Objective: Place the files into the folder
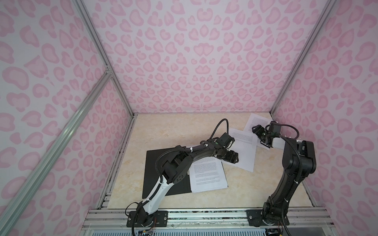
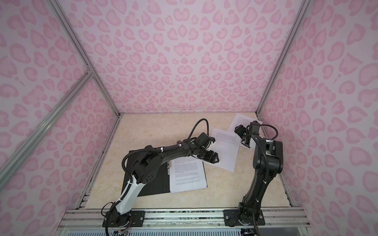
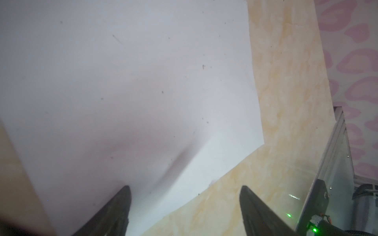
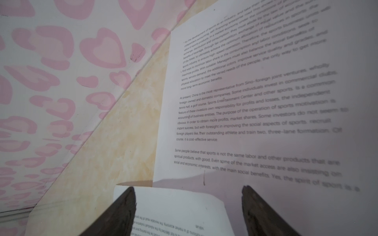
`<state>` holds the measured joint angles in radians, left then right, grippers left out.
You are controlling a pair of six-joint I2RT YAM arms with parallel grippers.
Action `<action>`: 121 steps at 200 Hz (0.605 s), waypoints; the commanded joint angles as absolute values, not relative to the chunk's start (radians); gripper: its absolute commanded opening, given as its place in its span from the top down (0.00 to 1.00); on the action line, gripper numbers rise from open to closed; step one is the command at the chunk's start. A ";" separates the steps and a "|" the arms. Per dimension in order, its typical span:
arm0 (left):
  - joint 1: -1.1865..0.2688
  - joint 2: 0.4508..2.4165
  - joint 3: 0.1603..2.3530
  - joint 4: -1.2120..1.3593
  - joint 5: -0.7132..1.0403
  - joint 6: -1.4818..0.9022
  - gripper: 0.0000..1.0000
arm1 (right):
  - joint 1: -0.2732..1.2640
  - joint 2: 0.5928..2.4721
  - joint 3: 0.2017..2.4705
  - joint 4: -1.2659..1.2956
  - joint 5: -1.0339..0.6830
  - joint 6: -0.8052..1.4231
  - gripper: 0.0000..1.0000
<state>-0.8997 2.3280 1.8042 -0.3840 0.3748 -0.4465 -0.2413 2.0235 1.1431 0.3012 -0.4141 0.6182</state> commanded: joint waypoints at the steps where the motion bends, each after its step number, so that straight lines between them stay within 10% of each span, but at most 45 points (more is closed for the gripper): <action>1: -0.896 2.353 1.794 -0.425 0.356 -0.464 0.16 | -0.247 2.056 1.158 0.260 -0.495 0.648 0.18; 121: -0.890 2.368 1.780 -0.449 0.345 -0.488 0.16 | -0.304 1.953 0.979 0.351 -0.765 0.794 0.18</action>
